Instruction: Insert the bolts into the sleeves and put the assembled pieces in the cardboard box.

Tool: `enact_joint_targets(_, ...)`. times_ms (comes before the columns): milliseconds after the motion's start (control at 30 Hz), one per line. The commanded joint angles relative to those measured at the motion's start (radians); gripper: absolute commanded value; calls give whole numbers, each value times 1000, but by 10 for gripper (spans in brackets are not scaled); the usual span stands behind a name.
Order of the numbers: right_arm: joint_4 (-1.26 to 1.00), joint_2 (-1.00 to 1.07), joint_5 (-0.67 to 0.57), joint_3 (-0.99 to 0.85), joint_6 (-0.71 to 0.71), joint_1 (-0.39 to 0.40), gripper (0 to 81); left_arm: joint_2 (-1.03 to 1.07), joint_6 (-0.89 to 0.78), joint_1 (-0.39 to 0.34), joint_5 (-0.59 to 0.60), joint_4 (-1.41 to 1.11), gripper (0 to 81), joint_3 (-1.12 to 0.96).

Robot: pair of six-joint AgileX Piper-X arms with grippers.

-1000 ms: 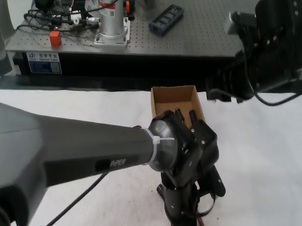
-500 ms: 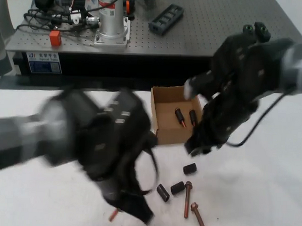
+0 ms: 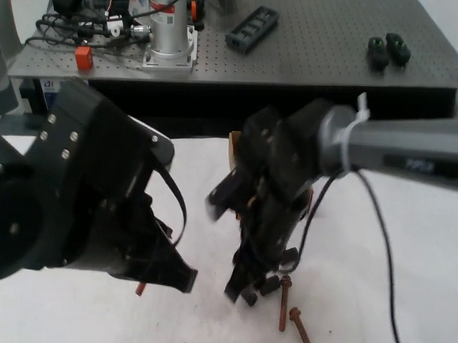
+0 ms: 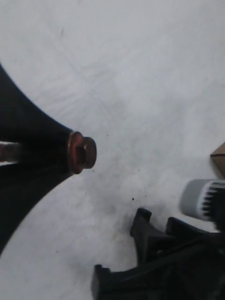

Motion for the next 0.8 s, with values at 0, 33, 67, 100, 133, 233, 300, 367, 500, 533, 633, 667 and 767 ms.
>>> enact_joint_targets(0,11,24,71,-11,-3,24,315,-14,-12,19,-9,-10,7,0)
enact_joint_targets(33,11,33,90,-11,-3,29,315,-14,-12,23,-9,-10,7,0)
enact_joint_targets(67,11,42,88,-11,-3,33,315,-14,-12,28,-9,-10,7,0)
enact_joint_targets(100,11,49,89,-11,8,35,315,-14,-12,30,-9,-10,7,0)
enact_joint_targets(133,11,57,88,-11,12,36,314,-14,-12,31,-9,-10,7,0)
enact_joint_targets(233,9,72,88,-11,12,36,260,-14,-12,31,-9,-10,7,0)
enact_joint_targets(300,-3,72,88,-11,12,36,141,-14,-12,31,-9,-10,7,0)
enact_joint_targets(367,-21,59,63,-11,16,34,22,-17,-24,31,-4,-10,7,0)
enact_joint_targets(500,-42,-27,-62,-8,67,-10,22,-50,-76,35,75,-82,7,0)
enact_joint_targets(533,-42,-62,-92,-2,81,-26,22,-63,-89,37,103,-115,7,0)
enact_joint_targets(633,-54,-198,-167,54,81,-76,22,-94,-117,37,212,-218,7,0)
enact_joint_targets(667,-61,-256,-187,87,81,-96,22,-100,-128,37,255,-248,7,0)
enact_joint_targets(767,-78,-431,-259,209,101,-147,22,-94,-193,37,409,-380,7,5)
